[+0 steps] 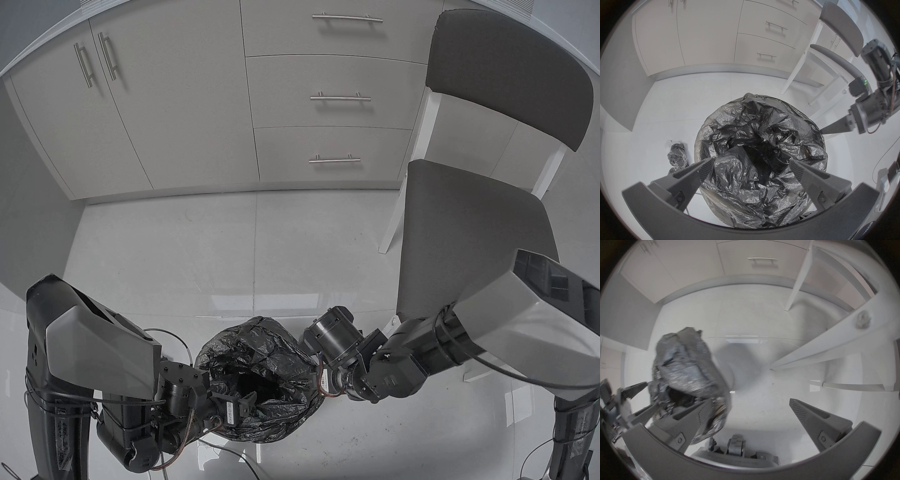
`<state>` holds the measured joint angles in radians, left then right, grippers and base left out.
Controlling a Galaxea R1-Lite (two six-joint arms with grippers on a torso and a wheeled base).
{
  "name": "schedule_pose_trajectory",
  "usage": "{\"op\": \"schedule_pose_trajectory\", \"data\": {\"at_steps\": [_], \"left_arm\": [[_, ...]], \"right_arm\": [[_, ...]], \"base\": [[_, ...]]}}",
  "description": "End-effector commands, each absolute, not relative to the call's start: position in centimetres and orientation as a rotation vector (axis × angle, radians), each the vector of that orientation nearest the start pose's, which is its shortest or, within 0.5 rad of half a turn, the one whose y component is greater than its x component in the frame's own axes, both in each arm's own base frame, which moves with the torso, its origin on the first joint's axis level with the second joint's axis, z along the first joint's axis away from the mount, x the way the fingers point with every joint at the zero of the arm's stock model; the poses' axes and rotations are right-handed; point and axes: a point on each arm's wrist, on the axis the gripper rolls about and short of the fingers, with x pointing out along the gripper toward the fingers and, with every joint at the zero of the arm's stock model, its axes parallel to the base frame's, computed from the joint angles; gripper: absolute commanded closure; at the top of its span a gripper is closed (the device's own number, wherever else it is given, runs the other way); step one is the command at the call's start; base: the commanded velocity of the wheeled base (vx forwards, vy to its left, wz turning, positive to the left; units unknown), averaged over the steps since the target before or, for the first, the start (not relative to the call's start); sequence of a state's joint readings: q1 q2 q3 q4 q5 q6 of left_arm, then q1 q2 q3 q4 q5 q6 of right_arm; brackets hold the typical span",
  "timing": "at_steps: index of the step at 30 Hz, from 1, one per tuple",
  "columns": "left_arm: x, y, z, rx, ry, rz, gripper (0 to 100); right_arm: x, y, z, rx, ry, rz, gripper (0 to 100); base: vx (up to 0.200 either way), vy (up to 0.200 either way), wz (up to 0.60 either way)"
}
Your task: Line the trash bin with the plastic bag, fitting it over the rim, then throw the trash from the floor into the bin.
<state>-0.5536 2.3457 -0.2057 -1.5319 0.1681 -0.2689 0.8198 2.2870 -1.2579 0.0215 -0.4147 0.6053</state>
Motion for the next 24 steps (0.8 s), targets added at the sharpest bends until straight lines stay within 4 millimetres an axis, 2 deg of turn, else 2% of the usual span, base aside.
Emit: {"op": "schedule_pose_trajectory", "data": {"at_steps": [1,6,9,11,15,24], "left_arm": [[22.5,-13.5,-3.1,-0.044,0.616,-0.293,0],[22.5,-13.6,-3.1,-0.044,0.616,-0.295,0],[22.5,-13.6,-3.1,-0.045,0.614,-0.295,0],[22.6,-13.6,-3.1,-0.045,0.613,-0.295,0],[22.6,-13.6,-3.1,-0.044,0.611,-0.297,0],[22.5,-13.8,-3.0,-0.045,0.609,-0.302,0]], "right_arm": [[25.8,29.9,5.4,-0.036,0.895,0.194,0],[26.1,31.1,5.0,-0.030,0.887,0.224,0],[27.2,31.8,4.6,-0.023,0.874,0.223,0],[29.0,32.3,3.2,-0.028,0.866,0.204,0],[30.2,32.7,2.2,-0.047,0.858,0.205,0],[33.2,33.8,2.7,-0.058,0.782,0.230,0]], "base": [[0.000,0.000,0.00],[0.000,0.000,0.00],[0.000,0.000,0.00],[0.000,0.000,0.00],[0.000,0.000,0.00],[0.000,0.000,0.00]]}}
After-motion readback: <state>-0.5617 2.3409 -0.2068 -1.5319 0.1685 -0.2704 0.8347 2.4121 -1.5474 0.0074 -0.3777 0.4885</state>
